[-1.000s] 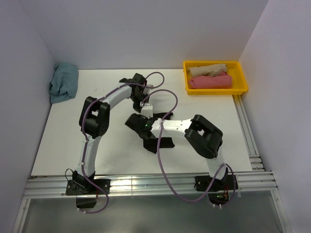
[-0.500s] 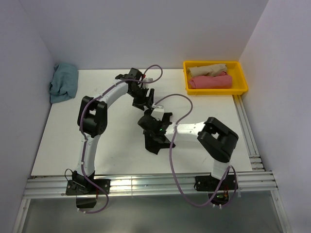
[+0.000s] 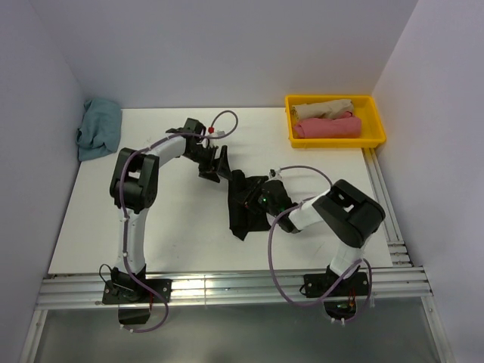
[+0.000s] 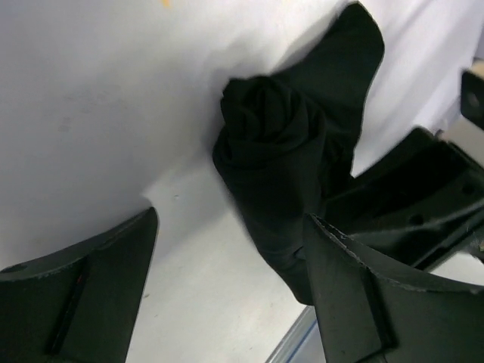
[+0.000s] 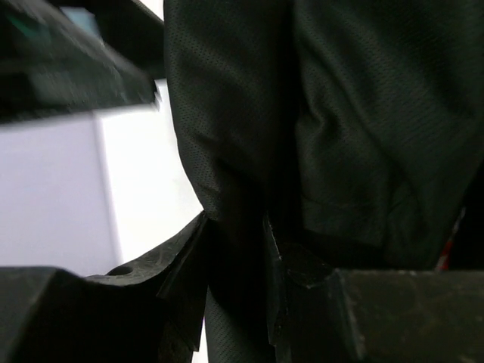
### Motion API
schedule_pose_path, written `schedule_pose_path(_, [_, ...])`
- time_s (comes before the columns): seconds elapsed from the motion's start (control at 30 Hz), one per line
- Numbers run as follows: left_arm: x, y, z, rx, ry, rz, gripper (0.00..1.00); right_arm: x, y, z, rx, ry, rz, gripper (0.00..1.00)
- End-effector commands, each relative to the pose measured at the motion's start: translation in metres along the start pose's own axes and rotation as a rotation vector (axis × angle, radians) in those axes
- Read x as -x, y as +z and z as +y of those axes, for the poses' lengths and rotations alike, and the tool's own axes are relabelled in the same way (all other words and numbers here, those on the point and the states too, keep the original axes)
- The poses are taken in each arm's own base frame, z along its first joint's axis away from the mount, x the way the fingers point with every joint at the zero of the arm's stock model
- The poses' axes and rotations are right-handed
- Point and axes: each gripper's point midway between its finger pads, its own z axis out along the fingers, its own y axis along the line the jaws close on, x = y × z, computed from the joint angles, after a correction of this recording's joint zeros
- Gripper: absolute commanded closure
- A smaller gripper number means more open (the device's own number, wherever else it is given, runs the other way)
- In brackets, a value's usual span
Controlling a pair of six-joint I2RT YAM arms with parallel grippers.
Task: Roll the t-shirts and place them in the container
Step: Roll the tshirt
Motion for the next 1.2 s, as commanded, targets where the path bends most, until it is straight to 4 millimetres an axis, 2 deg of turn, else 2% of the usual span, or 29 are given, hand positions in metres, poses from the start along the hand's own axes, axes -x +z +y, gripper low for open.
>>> schedule_pose_path(0.0, [0.005, 0.000, -0.024, -0.113, 0.079, -0.038, 0.17, -0.023, -0.003, -0.022, 0.026, 0.105, 0.113, 0.64])
schedule_pose_path(0.2, [-0.002, 0.012, -0.026, -0.156, 0.080, -0.030, 0.16, -0.024, 0.002, -0.028, 0.021, 0.128, 0.127, 0.65])
schedule_pose_path(0.27, [-0.002, 0.016, -0.020, -0.111, 0.072, -0.022, 0.17, -0.024, 0.003, -0.027, 0.025, 0.128, 0.134, 0.65])
schedule_pose_path(0.37, [-0.007, 0.025, -0.020, -0.095, 0.071, 0.000, 0.22, -0.023, 0.005, -0.025, 0.028, 0.117, 0.135, 0.66])
schedule_pose_path(0.47, [-0.003, 0.026, -0.018, -0.045, 0.071, -0.002, 0.47, -0.022, 0.006, -0.023, 0.034, 0.104, 0.142, 0.66])
schedule_pose_path(0.5, [-0.005, 0.025, -0.016, -0.027, 0.059, 0.008, 0.64, -0.021, 0.006, -0.022, 0.035, 0.097, 0.143, 0.66])
schedule_pose_path(0.57, [0.003, 0.021, -0.013, 0.019, 0.066, -0.003, 0.77, -0.022, 0.009, -0.023, 0.017, 0.060, 0.158, 0.65])
schedule_pose_path(0.6, [-0.001, 0.019, -0.013, 0.038, 0.049, 0.017, 0.88, -0.021, 0.009, -0.024, 0.006, 0.045, 0.158, 0.64])
schedule_pose_path(0.7, [0.005, 0.014, -0.010, 0.107, 0.061, 0.012, 0.99, -0.012, 0.007, -0.035, -0.094, -0.025, 0.130, 0.58])
schedule_pose_path(0.77, [0.003, 0.011, -0.012, 0.142, 0.072, 0.023, 1.00, 0.001, -0.001, -0.043, -0.191, -0.086, 0.081, 0.50])
schedule_pose_path(0.8, [0.004, 0.009, -0.005, 0.197, 0.077, 0.017, 1.00, 0.006, -0.005, -0.045, -0.225, -0.107, 0.064, 0.48])
schedule_pose_path(0.83, [0.001, 0.009, -0.007, 0.217, 0.080, 0.028, 1.00, 0.013, -0.008, -0.046, -0.257, -0.132, 0.038, 0.45])
schedule_pose_path(0.87, [0.001, 0.009, -0.006, 0.230, 0.083, 0.032, 1.00, 0.024, -0.013, -0.033, -0.251, -0.170, 0.005, 0.42])
schedule_pose_path(0.9, [-0.002, 0.010, -0.005, 0.243, 0.081, 0.041, 1.00, 0.030, -0.020, -0.041, -0.318, -0.201, -0.023, 0.41])
schedule_pose_path(0.97, [-0.004, 0.011, -0.002, 0.278, 0.076, 0.055, 1.00, 0.041, -0.028, -0.025, -0.321, -0.251, -0.060, 0.39])
schedule_pose_path(1.03, [-0.002, 0.013, 0.001, 0.302, 0.080, 0.060, 1.00, 0.044, -0.036, -0.023, -0.361, -0.294, -0.083, 0.39])
schedule_pose_path(1.17, [-0.001, 0.014, 0.000, 0.325, 0.081, 0.068, 1.00, 0.055, -0.046, 0.003, -0.348, -0.379, -0.145, 0.39])
